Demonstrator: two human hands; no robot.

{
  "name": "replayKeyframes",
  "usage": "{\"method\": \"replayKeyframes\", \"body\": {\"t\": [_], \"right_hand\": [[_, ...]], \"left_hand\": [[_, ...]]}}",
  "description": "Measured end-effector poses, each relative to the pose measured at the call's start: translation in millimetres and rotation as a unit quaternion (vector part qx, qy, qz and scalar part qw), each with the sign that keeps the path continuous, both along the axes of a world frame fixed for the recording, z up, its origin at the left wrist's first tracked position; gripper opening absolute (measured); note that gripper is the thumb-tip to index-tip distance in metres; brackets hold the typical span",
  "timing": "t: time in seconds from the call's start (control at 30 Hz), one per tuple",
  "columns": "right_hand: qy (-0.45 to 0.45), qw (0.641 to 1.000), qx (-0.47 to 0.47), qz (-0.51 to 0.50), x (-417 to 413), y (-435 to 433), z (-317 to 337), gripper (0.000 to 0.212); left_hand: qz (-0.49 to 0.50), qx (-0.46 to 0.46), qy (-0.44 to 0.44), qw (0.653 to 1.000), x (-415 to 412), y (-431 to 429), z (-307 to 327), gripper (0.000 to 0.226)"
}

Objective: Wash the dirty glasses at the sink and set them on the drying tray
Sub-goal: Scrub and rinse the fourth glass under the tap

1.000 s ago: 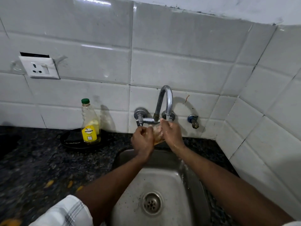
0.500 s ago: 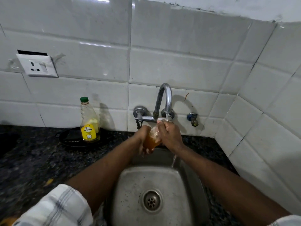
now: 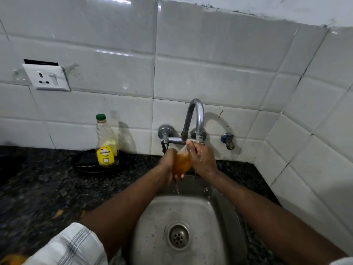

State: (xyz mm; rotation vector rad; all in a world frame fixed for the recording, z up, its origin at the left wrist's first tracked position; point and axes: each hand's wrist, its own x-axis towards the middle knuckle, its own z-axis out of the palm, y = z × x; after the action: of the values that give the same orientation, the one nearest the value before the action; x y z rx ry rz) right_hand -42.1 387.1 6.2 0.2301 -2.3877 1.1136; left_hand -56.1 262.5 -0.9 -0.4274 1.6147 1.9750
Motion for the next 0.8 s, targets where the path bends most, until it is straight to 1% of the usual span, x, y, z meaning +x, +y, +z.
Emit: {"method": "replayKeyframes", "body": {"t": [0.03, 0.07, 0.1, 0.13, 0.17, 0.2, 0.23, 0.27, 0.3, 0.33, 0.37, 0.4, 0.43, 0.47, 0.5, 0.53, 0.57, 0.6, 0.63, 0.67, 0.7, 0.73, 0.77, 0.8], "right_hand": [[-0.010, 0.999, -0.038, -0.026, -2, -2, 0, 0.033], [-0.026, 0.995, -0.085, -0.048, -4, -5, 1, 0.036], [-0.034, 0.990, -0.121, -0.060, -4, -7, 4, 0.038], [-0.032, 0.989, -0.132, -0.052, -2, -8, 8, 0.038], [-0.024, 0.993, -0.113, -0.029, 0, -8, 9, 0.037], [-0.014, 0.996, -0.084, -0.002, 1, -5, 8, 0.035], [-0.011, 0.998, -0.060, 0.024, 4, -2, 6, 0.033], [-0.019, 0.998, -0.043, 0.040, 7, 1, 3, 0.032], [-0.031, 0.998, -0.035, 0.049, 8, 3, 2, 0.030], [-0.044, 0.997, -0.035, 0.049, 6, 4, 1, 0.029], [-0.058, 0.996, -0.053, 0.037, 4, 2, 0, 0.028], [-0.072, 0.993, -0.088, 0.022, 2, 1, 1, 0.030], [-0.080, 0.989, -0.127, 0.007, 2, -2, 3, 0.031], [-0.083, 0.985, -0.153, 0.001, 2, -5, 6, 0.032], [-0.088, 0.984, -0.153, 0.012, 4, -7, 8, 0.032], [-0.092, 0.986, -0.136, 0.032, 6, -6, 9, 0.031], [-0.095, 0.987, -0.114, 0.054, 8, -4, 9, 0.030], [-0.098, 0.987, -0.101, 0.073, 10, -1, 8, 0.029], [-0.103, 0.985, -0.102, 0.089, 12, 0, 7, 0.029], [-0.112, 0.983, -0.114, 0.092, 12, 2, 4, 0.028], [-0.122, 0.980, -0.134, 0.080, 10, 2, 2, 0.028], [-0.130, 0.976, -0.161, 0.059, 7, 1, -1, 0.029], [-0.137, 0.970, -0.198, 0.042, 5, -2, -3, 0.031], [-0.136, 0.964, -0.227, 0.038, 2, -3, -4, 0.033]], "left_hand": [[0.087, -0.044, 0.059, 0.994, 5, 7, 1, 0.041], [0.180, -0.082, 0.146, 0.969, 8, 13, -3, 0.034], [0.228, -0.101, 0.222, 0.942, 9, 17, -9, 0.028], [0.242, -0.113, 0.244, 0.932, 10, 17, -6, 0.026], [0.210, -0.098, 0.208, 0.950, 5, 14, -1, 0.030], [0.129, -0.070, 0.122, 0.982, 0, 10, 3, 0.036], [0.018, -0.053, 0.032, 0.998, -4, 2, 6, 0.041], [-0.055, -0.040, -0.018, 0.998, -9, -5, 6, 0.045], [-0.063, -0.038, -0.025, 0.997, -10, -7, 6, 0.045], [-0.025, -0.035, -0.003, 0.999, -10, -6, 7, 0.043], [0.049, -0.058, 0.061, 0.995, -9, -2, 3, 0.039], [0.142, -0.111, 0.165, 0.970, -6, 4, -3, 0.033], [0.205, -0.149, 0.278, 0.927, -2, 7, -11, 0.029], [0.224, -0.190, 0.349, 0.890, 3, 8, -14, 0.028], [0.221, -0.213, 0.351, 0.884, 2, 7, -13, 0.031], [0.200, -0.198, 0.296, 0.913, -5, 4, -10, 0.036], [0.146, -0.182, 0.203, 0.951, -12, 1, -5, 0.039], [0.074, -0.153, 0.109, 0.979, -15, -3, 0, 0.039], [0.026, -0.133, 0.055, 0.989, -15, -7, 5, 0.039], [0.027, -0.127, 0.049, 0.990, -15, -7, 6, 0.040], [0.063, -0.148, 0.088, 0.983, -14, -5, 5, 0.042], [0.143, -0.186, 0.174, 0.956, -14, -1, 2, 0.043], [0.211, -0.212, 0.277, 0.913, -8, 1, -3, 0.037], [0.244, -0.224, 0.357, 0.874, 0, 3, -6, 0.028]]}}
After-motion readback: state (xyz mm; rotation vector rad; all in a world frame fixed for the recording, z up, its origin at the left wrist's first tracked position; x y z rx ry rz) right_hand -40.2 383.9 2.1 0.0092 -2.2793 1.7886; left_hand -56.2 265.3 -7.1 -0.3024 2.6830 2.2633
